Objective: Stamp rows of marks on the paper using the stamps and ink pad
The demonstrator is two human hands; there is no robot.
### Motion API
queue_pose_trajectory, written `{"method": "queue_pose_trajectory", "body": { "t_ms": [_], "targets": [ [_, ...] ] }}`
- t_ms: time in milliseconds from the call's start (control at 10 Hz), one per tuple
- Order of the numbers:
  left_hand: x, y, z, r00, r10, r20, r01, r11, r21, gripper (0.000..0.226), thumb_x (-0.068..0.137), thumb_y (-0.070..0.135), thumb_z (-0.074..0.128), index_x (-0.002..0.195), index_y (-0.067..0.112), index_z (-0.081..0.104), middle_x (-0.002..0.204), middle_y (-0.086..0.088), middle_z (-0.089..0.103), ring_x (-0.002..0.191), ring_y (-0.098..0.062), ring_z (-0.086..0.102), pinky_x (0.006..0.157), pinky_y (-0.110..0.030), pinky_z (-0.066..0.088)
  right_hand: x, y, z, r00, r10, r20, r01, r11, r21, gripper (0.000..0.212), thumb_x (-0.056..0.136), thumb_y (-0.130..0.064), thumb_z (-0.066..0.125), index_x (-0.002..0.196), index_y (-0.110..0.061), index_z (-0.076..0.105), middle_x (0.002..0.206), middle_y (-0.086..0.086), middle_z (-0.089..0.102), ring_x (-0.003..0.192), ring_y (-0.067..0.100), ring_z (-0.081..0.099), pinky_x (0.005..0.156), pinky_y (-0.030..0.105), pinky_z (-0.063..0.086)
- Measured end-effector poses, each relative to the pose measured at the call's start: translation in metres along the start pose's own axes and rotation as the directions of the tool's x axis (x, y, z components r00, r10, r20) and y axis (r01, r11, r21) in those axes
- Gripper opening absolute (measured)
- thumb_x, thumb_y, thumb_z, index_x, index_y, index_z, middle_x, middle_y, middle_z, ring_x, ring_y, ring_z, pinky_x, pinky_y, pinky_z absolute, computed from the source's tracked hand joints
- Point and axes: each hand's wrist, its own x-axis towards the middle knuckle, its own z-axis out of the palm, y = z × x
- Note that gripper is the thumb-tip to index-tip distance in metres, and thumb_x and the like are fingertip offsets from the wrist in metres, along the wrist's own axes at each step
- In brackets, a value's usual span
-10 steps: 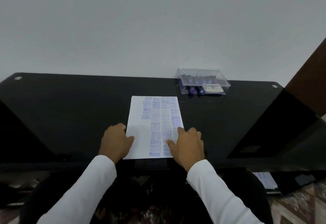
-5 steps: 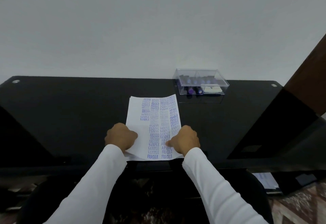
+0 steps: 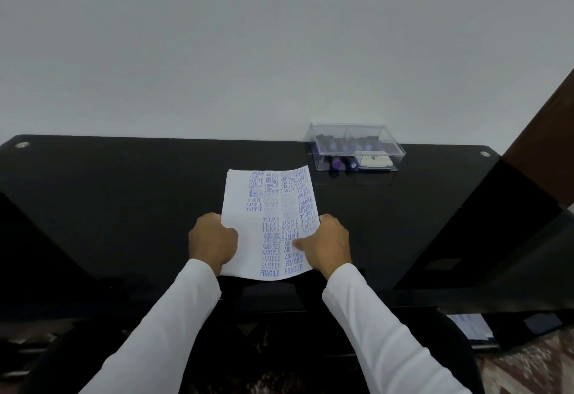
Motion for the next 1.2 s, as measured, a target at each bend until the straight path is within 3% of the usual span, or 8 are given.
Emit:
{"method": "queue_pose_trajectory", "body": {
  "t_ms": [100,200,300,500,700,900,1100,1200],
  "targets": [
    [0.010,0.003,0.002,0.999,0.023,-0.026,-0.024,0.999,-0.039,0.024,0.087,-0.003,0.047,0.086,0.008,0.068,0.082,0.001,0.064,0.069,-0.013,0.056,0.051,-0.021,0.039,0.019,0.000,0.001,0.997,-0.059,-0.040,0.061,0.997,0.041,0.019,0.087,-0.019,0.074,0.102,-0.009,0.070,0.107,0.005,0.071,0.091,0.021,0.067,0.075,0.032,0.057],
    [0.029,0.011,0.006,0.998,0.049,-0.040,-0.052,0.995,-0.082,0.034,0.088,-0.006,0.048,0.075,0.022,0.060,0.079,0.009,0.059,0.069,-0.008,0.053,0.054,-0.019,0.040,0.040,-0.005,0.000,0.995,-0.083,-0.059,0.089,0.991,0.100,0.014,0.092,-0.017,0.068,0.103,-0.010,0.074,0.106,0.003,0.073,0.089,0.019,0.068,0.070,0.025,0.054],
    [0.052,0.021,0.011,0.995,0.088,-0.045,-0.092,0.992,-0.092,0.033,0.089,-0.007,0.048,0.079,0.022,0.060,0.079,0.012,0.058,0.071,-0.006,0.054,0.055,-0.019,0.041,0.064,-0.014,0.002,0.991,-0.112,-0.075,0.121,0.984,0.134,0.018,0.092,-0.014,0.068,0.108,-0.011,0.074,0.108,0.001,0.072,0.090,0.016,0.067,0.059,0.013,0.044],
    [0.104,0.034,0.026,0.996,0.082,-0.028,-0.084,0.995,-0.053,0.027,0.089,-0.004,0.050,0.095,0.013,0.070,0.090,0.005,0.067,0.078,-0.014,0.062,0.060,-0.023,0.048,0.114,-0.028,0.011,0.985,-0.134,-0.109,0.151,0.975,0.163,0.020,0.092,-0.012,0.068,0.111,-0.013,0.073,0.111,0.002,0.073,0.089,0.014,0.067,0.073,0.022,0.050],
    [0.147,0.049,0.041,0.998,0.059,0.029,-0.060,0.997,0.056,0.018,0.091,0.000,0.054,0.094,0.008,0.070,0.092,0.000,0.068,0.082,-0.021,0.065,0.065,-0.027,0.051,0.161,-0.034,0.018,0.986,-0.130,-0.107,0.139,0.987,0.080,0.010,0.092,-0.012,0.068,0.100,-0.011,0.074,0.104,0.001,0.072,0.072,0.007,0.059,0.054,0.011,0.041],
    [0.156,0.056,0.042,0.999,0.008,0.051,-0.013,0.994,0.109,0.010,0.087,0.000,0.053,0.082,0.001,0.061,0.080,-0.006,0.062,0.066,-0.018,0.057,0.050,-0.024,0.038,0.177,-0.026,0.022,0.989,-0.105,-0.105,0.103,0.994,-0.017,0.013,0.088,-0.019,0.072,0.096,-0.008,0.072,0.102,0.004,0.071,0.082,0.018,0.064,0.068,0.027,0.053],
    [0.149,0.056,0.039,0.998,0.062,0.017,-0.063,0.989,0.132,0.019,0.088,0.000,0.051,0.070,0.007,0.052,0.071,-0.003,0.055,0.061,-0.016,0.051,0.049,-0.022,0.034,0.166,-0.031,0.030,0.964,-0.242,-0.106,0.217,0.955,-0.204,0.030,0.091,-0.035,0.065,0.115,-0.018,0.064,0.115,0.008,0.061,0.113,0.030,0.055,0.093,0.045,0.052],
    [0.148,0.052,0.037,0.986,0.143,0.084,-0.156,0.972,0.178,0.021,0.091,0.013,0.055,0.106,0.009,0.069,0.109,-0.006,0.069,0.087,-0.020,0.063,0.067,-0.024,0.050,0.158,-0.039,0.023,0.960,-0.278,-0.028,0.248,0.895,-0.370,0.047,0.097,-0.048,0.053,0.131,-0.016,0.054,0.129,0.012,0.054,0.125,0.032,0.044,0.101,0.045,0.043]
  ]
}}
